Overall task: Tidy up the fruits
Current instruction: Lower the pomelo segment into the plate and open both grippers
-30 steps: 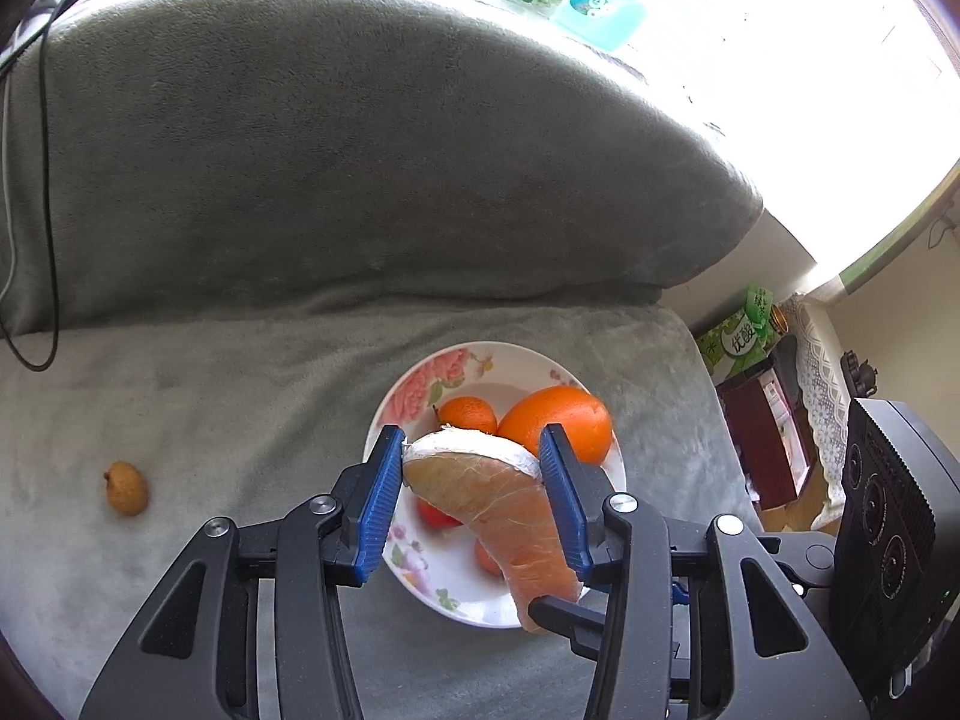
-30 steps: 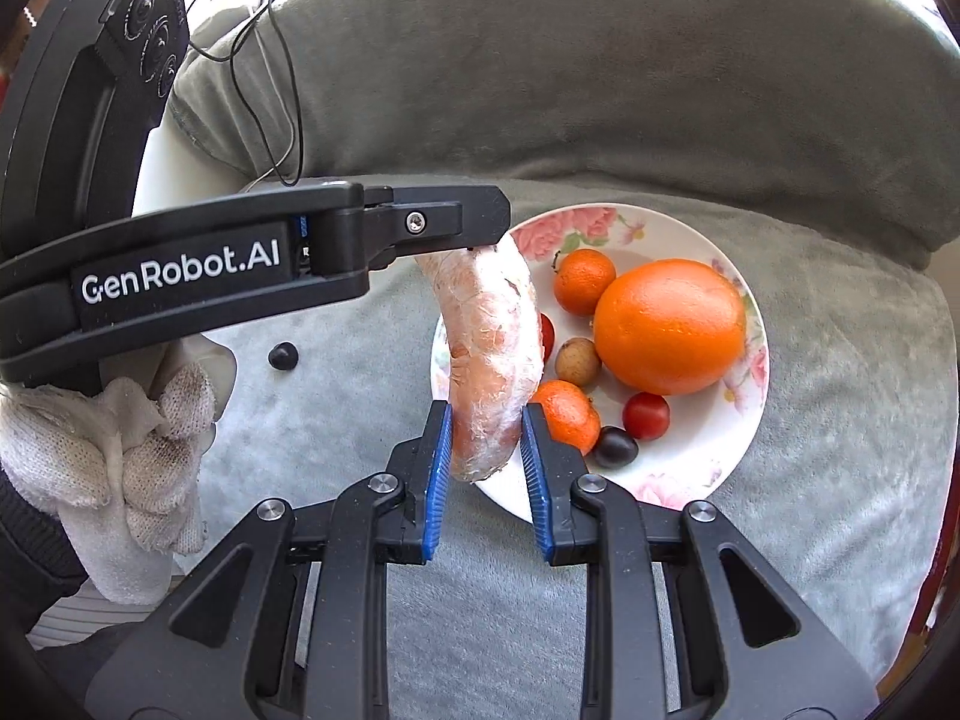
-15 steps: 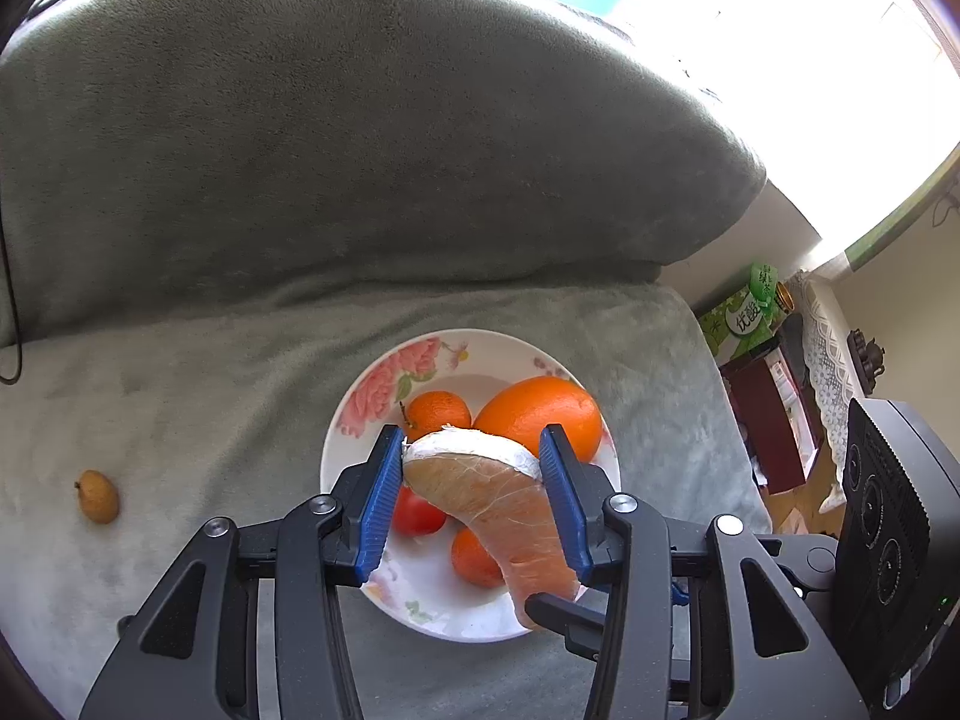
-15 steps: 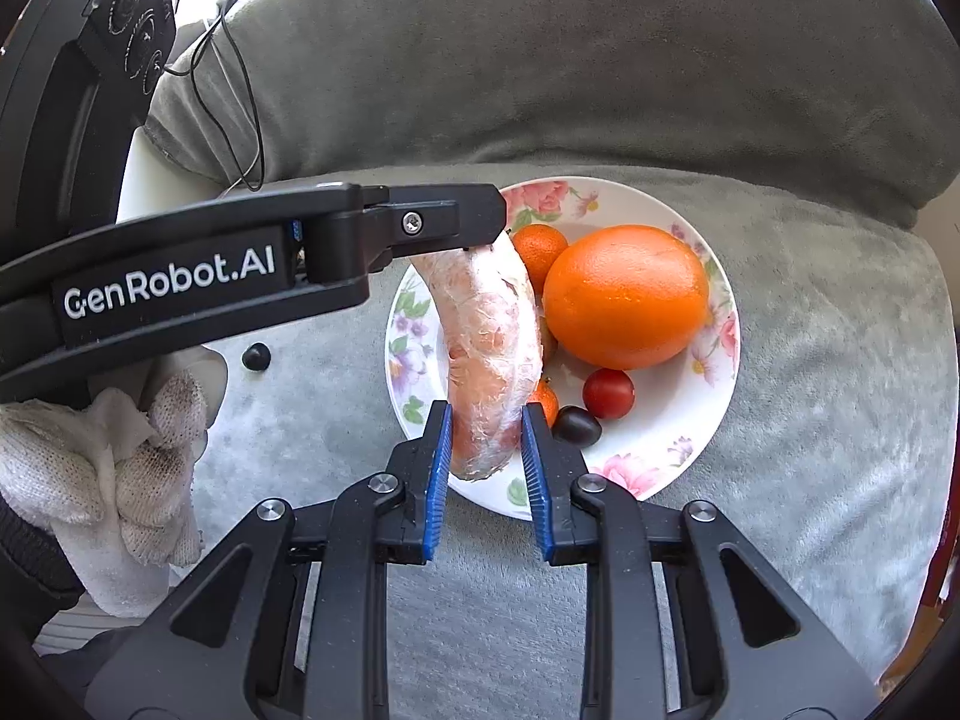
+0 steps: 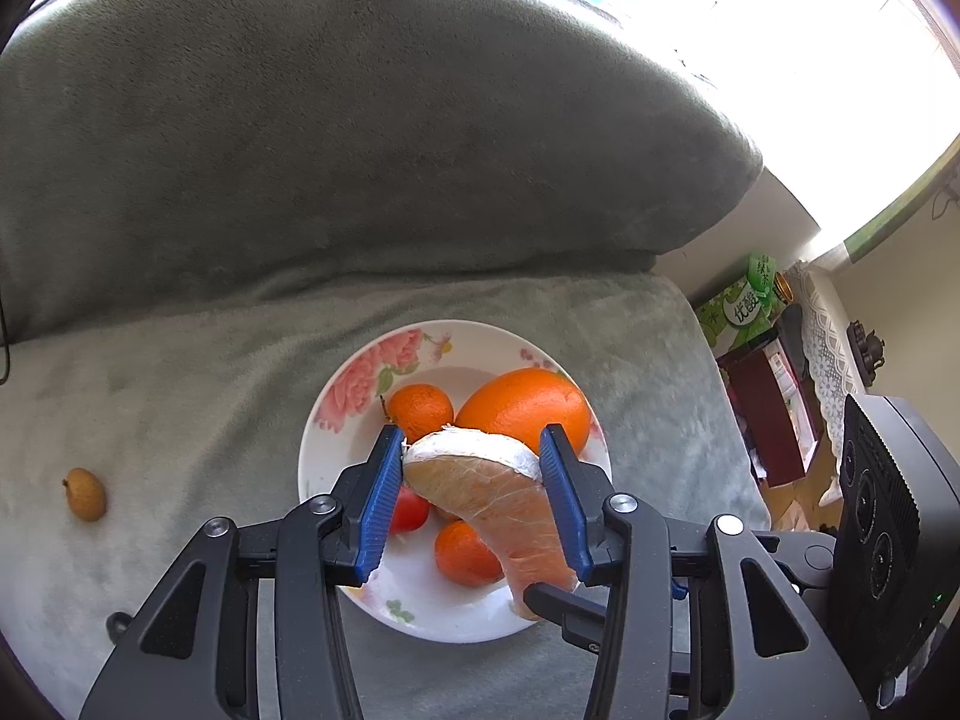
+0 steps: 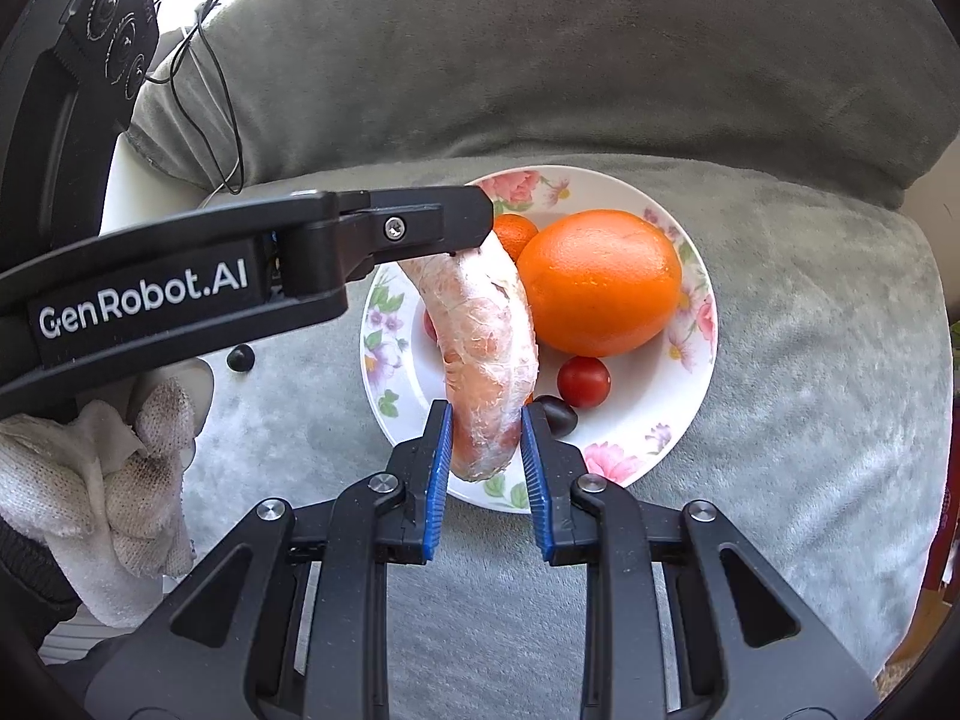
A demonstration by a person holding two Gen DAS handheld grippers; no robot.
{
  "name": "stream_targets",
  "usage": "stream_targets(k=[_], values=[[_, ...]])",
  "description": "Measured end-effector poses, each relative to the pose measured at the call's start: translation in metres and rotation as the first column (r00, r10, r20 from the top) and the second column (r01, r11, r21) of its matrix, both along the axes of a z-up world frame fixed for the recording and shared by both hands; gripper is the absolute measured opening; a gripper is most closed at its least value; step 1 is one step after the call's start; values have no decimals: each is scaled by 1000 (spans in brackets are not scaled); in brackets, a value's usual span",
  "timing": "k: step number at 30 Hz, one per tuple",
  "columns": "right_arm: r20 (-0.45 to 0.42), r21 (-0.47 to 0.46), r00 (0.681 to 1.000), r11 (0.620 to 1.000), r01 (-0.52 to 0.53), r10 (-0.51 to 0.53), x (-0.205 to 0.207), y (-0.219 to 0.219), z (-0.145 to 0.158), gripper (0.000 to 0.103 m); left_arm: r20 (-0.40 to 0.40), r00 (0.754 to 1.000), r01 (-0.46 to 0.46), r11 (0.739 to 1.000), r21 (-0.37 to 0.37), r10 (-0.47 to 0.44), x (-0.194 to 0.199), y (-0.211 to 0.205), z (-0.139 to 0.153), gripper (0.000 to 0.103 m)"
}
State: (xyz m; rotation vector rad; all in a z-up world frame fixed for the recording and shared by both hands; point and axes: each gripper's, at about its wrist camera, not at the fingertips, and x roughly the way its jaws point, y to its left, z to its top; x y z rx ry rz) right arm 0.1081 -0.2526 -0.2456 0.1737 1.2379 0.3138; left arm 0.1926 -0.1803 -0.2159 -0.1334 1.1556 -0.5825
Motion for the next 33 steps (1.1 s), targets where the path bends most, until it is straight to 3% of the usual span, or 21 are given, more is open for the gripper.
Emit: stream_targets(k=[6,11,16,28,33], values=[[21,-17,1000,1000,23,-23,3,-4,6,24,9,1000,3,1000,15,-3,0,-1,2,42],[29,-29,999,999,44,-43,4,-13,10,52,13,1000,-5,1000,20,5,0,3,3,45],[29,-30,998,998,56,-55,2,-16,11,64,11,1000,-12,1000,25,12,0,6,3,53],[20,-29,998,998,54,-53,4,-13,10,66,19,999,-26,999,36,26,-2,13,8,67],[23,-33,998,998,53,-52,6,-12,12,66,40,998,-46,998,39,44,-5,22,14,67]])
